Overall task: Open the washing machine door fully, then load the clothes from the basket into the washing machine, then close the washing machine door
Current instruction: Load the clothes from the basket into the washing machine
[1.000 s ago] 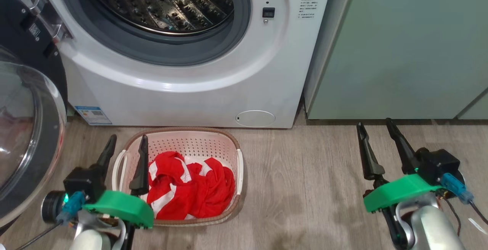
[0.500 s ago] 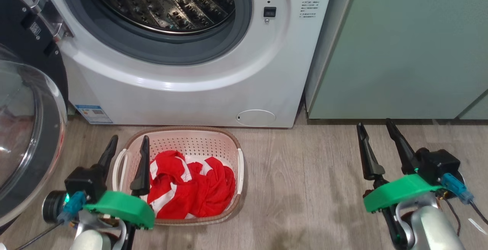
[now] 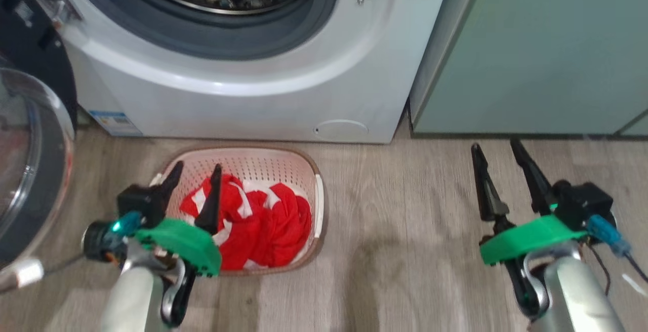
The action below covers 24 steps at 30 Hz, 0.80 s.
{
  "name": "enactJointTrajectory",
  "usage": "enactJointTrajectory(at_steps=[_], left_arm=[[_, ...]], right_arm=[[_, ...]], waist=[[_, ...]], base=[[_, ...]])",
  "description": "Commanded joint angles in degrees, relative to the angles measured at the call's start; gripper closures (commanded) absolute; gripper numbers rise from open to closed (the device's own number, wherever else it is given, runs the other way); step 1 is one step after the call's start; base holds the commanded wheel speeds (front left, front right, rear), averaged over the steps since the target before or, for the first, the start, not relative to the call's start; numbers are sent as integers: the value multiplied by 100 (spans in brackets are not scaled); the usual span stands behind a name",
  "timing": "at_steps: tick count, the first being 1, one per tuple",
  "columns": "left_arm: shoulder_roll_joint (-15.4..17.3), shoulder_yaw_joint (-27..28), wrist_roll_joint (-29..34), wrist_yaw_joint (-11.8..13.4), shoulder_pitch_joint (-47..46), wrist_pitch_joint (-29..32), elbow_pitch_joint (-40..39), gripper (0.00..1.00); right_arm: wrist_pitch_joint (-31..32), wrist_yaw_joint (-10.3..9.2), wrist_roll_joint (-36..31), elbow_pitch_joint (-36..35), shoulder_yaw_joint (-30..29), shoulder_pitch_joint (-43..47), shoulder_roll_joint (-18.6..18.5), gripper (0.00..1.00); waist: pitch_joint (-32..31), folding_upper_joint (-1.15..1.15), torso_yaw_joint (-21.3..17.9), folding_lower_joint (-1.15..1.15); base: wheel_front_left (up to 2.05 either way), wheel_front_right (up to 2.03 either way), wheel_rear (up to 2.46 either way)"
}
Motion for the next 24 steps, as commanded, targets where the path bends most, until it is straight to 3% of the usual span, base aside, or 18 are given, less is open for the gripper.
enactJointTrajectory(at_steps=[1,16,24], left_arm=[[40,137,-15,-39,-330,23,-25,0],[12,-6,-330,-290,-2513,200,3396,0],[145,12,-562,-390,-3448,217,4714,0]], right_arm=[[-37,0,-9,-227,164,-254,2,0],[-42,0,31,-683,443,-1051,2,0],[-52,0,136,-930,649,-1444,2,0]], waist=[[209,0,-36,0],[2189,0,-372,0],[3151,0,-542,0]], base=[[0,0,0],[0,0,0],[0,0,0]])
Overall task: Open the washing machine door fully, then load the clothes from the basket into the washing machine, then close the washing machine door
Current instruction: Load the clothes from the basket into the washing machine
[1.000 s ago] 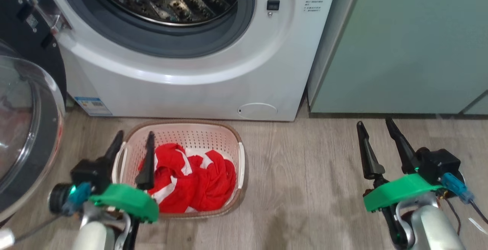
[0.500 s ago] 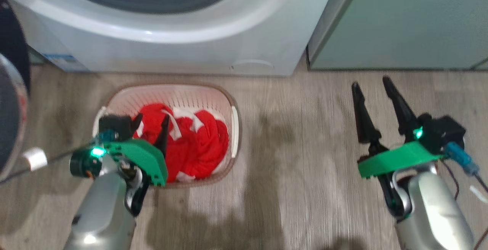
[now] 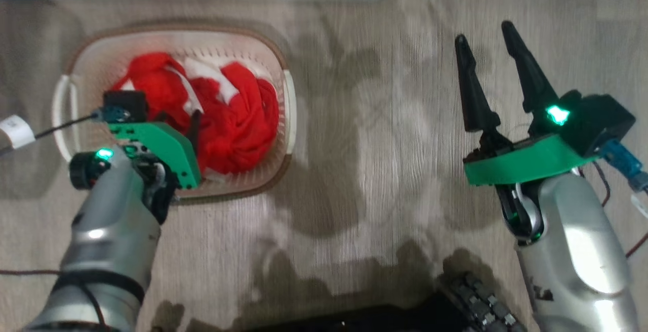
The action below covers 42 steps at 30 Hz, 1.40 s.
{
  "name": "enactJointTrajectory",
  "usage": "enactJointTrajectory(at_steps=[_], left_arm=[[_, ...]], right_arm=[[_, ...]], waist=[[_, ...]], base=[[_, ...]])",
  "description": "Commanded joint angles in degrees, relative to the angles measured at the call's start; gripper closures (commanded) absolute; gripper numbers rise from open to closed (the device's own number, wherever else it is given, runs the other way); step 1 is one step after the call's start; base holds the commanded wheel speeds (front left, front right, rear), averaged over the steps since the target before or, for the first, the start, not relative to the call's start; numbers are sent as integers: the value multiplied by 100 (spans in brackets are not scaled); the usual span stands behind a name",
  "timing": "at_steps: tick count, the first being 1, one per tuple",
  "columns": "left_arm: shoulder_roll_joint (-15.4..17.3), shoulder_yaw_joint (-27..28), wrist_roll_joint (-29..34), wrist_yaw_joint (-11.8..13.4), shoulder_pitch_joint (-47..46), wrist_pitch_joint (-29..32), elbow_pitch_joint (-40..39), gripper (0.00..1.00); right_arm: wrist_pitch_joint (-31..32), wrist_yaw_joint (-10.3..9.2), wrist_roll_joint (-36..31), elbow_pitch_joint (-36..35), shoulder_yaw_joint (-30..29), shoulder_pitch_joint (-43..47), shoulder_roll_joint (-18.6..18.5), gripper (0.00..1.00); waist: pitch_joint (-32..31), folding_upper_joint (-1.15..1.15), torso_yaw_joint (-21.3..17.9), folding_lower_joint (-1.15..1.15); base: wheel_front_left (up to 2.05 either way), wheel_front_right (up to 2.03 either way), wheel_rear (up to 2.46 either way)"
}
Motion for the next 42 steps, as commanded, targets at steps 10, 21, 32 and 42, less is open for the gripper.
enactJointTrajectory(at_steps=[10,21,32,42], left_arm=[[511,239,-336,-48,-738,-79,826,0],[782,63,-522,-58,-1102,224,1060,0],[1107,-273,-706,-59,-1280,895,1151,9],[1198,-368,-768,-29,-1262,851,1211,100]], right_arm=[[-53,0,103,-461,251,-233,6,0],[-53,0,211,-553,344,-282,6,0],[-53,0,373,-604,445,-355,6,0],[-53,0,478,-543,399,-333,6,0]], waist=[[1242,0,-319,-2],[1672,0,-502,-2],[1939,0,-701,-2],[1819,0,-703,-2]], base=[[0,0,0],[0,0,0],[0,0,0],[0,0,0]])
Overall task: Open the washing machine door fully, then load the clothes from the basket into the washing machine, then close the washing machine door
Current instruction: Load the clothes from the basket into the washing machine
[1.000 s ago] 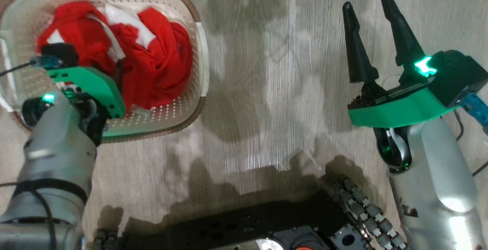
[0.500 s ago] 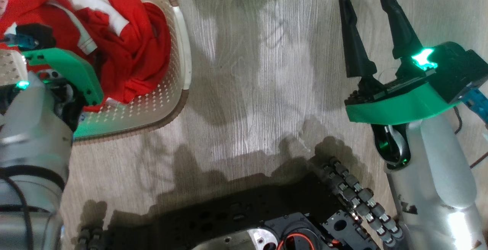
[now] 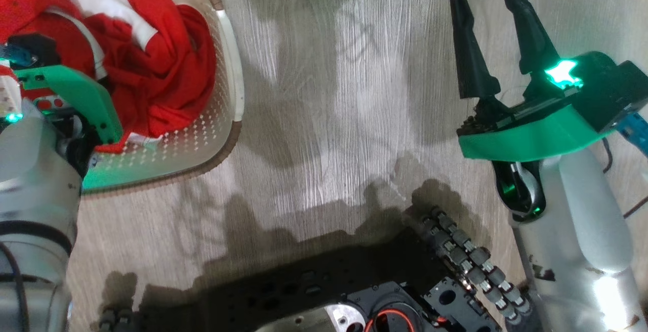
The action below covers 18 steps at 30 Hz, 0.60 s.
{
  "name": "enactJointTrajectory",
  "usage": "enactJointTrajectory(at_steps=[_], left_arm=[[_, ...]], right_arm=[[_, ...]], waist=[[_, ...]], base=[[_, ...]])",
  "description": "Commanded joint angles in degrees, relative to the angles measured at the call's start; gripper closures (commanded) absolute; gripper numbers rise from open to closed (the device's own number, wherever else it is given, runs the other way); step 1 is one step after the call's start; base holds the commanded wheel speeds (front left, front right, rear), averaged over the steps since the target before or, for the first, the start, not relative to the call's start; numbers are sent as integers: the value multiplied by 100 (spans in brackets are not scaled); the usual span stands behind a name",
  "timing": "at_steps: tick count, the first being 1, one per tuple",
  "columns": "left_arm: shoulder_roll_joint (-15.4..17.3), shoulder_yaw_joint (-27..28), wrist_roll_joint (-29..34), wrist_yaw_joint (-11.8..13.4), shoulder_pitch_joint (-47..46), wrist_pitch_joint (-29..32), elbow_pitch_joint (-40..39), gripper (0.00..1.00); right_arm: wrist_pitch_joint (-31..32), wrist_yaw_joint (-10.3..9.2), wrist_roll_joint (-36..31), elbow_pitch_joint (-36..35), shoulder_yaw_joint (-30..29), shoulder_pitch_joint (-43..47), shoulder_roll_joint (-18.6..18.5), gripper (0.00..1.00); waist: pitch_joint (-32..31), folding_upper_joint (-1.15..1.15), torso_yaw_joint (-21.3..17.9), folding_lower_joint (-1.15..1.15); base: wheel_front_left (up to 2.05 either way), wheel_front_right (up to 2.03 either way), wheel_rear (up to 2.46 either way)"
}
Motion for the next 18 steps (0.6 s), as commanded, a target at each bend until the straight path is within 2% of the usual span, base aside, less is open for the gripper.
enactJointTrajectory(at_steps=[1,18], left_arm=[[238,44,-18,22,195,-90,-4,100],[-45,19,-153,15,730,-1718,-250,100]], right_arm=[[-52,0,43,-126,55,247,9,0],[-52,0,-224,34,-251,589,9,0]], waist=[[-104,0,45,0],[-1253,0,629,0]], base=[[0,0,0],[0,0,0]])
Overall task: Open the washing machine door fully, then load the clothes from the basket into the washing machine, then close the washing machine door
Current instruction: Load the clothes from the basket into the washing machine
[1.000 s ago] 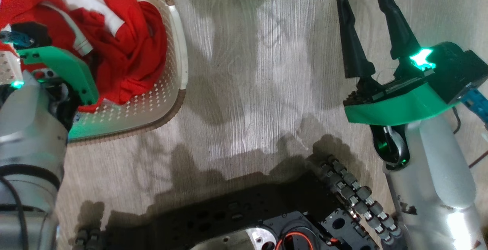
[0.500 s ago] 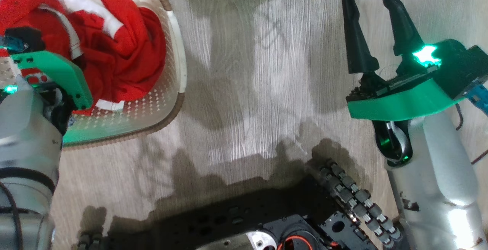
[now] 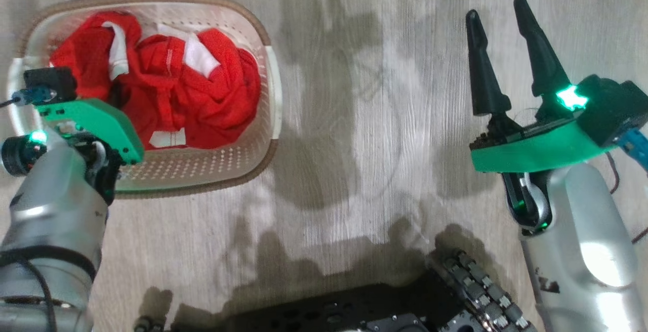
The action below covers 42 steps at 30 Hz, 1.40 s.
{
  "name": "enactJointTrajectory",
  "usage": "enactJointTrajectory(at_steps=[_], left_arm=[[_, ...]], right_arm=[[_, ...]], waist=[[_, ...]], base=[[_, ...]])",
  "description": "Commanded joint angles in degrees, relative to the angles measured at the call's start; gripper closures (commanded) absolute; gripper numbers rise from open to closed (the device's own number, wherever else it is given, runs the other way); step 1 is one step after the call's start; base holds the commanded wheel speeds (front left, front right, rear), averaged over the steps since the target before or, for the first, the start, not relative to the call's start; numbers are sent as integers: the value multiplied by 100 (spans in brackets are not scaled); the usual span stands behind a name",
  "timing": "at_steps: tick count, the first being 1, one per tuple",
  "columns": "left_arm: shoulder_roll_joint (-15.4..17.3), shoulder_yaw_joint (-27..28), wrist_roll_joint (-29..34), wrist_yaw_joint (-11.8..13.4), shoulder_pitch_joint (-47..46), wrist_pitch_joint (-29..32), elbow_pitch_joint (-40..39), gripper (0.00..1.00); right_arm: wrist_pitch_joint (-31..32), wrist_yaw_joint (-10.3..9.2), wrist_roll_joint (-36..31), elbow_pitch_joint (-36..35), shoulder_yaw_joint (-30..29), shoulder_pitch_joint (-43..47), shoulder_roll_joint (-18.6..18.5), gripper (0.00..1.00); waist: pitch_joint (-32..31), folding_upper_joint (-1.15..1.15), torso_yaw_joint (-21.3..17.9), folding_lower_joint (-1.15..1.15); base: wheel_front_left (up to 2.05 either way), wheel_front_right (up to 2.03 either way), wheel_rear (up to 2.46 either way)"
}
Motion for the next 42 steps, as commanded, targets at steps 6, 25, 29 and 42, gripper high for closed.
enactJointTrajectory(at_steps=[6,25,29,42], left_arm=[[111,128,-38,112,357,-287,-530,100],[82,720,449,857,2205,-311,-4289,100],[136,748,524,991,2525,-309,-4932,100],[318,707,686,1411,3569,6,-6802,100]], right_arm=[[-52,0,-137,-102,-44,399,9,0],[-32,0,-206,-35,-355,1022,9,0],[-14,0,-194,-26,-410,1080,9,0],[62,0,-187,-32,-588,1392,9,0]], waist=[[-507,0,283,0],[-1890,0,633,0],[-2121,0,626,0],[-2777,0,591,0]], base=[[0,0,0],[0,0,0],[0,0,0],[0,0,0]])
